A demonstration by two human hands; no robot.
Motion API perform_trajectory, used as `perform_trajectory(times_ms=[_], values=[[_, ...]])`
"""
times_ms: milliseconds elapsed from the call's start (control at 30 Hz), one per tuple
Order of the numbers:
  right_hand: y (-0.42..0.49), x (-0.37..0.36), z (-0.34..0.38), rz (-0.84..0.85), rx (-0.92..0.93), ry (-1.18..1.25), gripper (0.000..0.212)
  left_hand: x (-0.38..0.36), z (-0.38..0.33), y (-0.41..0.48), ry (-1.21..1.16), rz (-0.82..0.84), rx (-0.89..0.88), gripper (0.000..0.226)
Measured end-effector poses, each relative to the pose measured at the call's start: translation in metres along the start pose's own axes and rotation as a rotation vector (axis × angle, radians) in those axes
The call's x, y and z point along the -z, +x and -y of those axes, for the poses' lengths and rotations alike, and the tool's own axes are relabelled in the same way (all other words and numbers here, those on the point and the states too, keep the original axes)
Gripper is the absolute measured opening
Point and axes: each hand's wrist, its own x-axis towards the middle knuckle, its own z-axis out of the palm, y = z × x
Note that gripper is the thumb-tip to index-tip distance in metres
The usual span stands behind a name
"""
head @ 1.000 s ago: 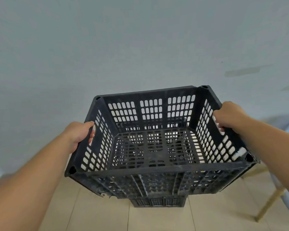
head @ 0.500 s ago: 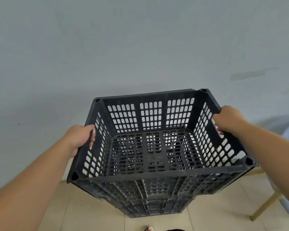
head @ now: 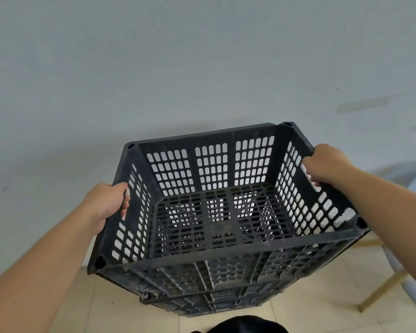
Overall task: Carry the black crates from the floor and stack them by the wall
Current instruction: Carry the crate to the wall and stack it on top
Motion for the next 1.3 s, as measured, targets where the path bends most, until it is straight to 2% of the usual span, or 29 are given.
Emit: perform_trajectory(times_ms=[433, 633, 767, 933, 1067, 1167, 1300], values=[[0.01, 0.001, -0.006, -0.035, 0.035, -0.007, 0.015, -0.005, -0.002, -0.002, 0.011, -0.014, -0.008, 0.034], [0.004, 0.005, 0.014, 0.148, -0.016, -0.192, 0.022, -0.005, -0.005, 0.002, 0.062, 0.032, 0.004, 0.032], [0.014, 0.004, 0.008, 0.148, -0.029, -0.098, 0.021, 0.0, -0.005, 0.005, 0.028, 0.06, 0.044, 0.032], [0.004, 0.003, 0.007, 0.194, -0.026, -0.27, 0.022, 0.003, -0.001, 0.01, -0.012, 0.078, 0.079, 0.032], [0.004, -0.001, 0.006, 0.164, -0.125, -0.145, 0.027, 0.003, 0.007, 0.01, -0.005, 0.065, 0.062, 0.031], [0.008, -0.004, 0.006, 0.189, -0.139, -0.098, 0.041, 0.001, 0.011, 0.009, -0.018, 0.056, 0.05, 0.03], [0.004, -0.002, 0.007, 0.105, -0.045, -0.053, 0.031, -0.003, 0.011, 0.006, -0.011, 0.046, 0.023, 0.03]])
